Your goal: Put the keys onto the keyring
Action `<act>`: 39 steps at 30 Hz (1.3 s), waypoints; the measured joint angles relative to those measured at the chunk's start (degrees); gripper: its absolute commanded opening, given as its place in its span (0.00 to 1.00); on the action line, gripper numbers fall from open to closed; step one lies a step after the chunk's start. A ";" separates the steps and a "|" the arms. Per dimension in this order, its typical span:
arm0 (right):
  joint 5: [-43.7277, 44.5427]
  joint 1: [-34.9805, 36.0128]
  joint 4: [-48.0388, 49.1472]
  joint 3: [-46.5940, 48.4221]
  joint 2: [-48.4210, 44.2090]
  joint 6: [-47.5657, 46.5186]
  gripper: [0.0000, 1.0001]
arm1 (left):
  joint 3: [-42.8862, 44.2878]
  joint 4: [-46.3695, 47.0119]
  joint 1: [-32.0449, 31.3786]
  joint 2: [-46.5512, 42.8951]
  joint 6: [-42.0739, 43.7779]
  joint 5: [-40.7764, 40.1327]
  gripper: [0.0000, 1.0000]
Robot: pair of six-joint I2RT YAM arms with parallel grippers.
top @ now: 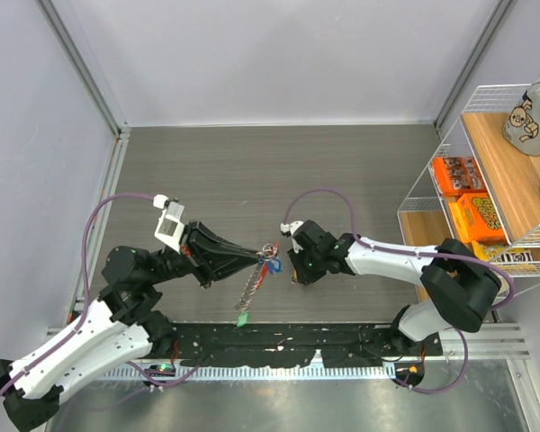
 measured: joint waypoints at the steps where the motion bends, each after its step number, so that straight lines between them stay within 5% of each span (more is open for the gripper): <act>1: -0.02 0.02 0.15 0.00 0.11 0.00 0.21 | 0.00 -0.04 0.00 0.00 0.00 0.00 0.00; 7: 0.35 0.13 0.85 0.02 0.15 -0.35 0.05 | 0.00 -0.15 0.00 0.00 0.02 0.00 0.00; 15: 0.96 0.63 1.33 -0.07 -1.05 -1.51 0.05 | 0.00 -0.20 0.00 0.00 0.02 0.04 0.00; 29: -10.80 4.17 2.82 -3.72 -34.25 -4.44 0.05 | 0.42 -0.11 0.00 -0.76 -0.07 0.24 0.00; 39: -11.30 11.54 -7.48 5.14 -41.75 -10.58 0.05 | 4.11 -1.29 0.00 -1.44 1.53 0.63 0.00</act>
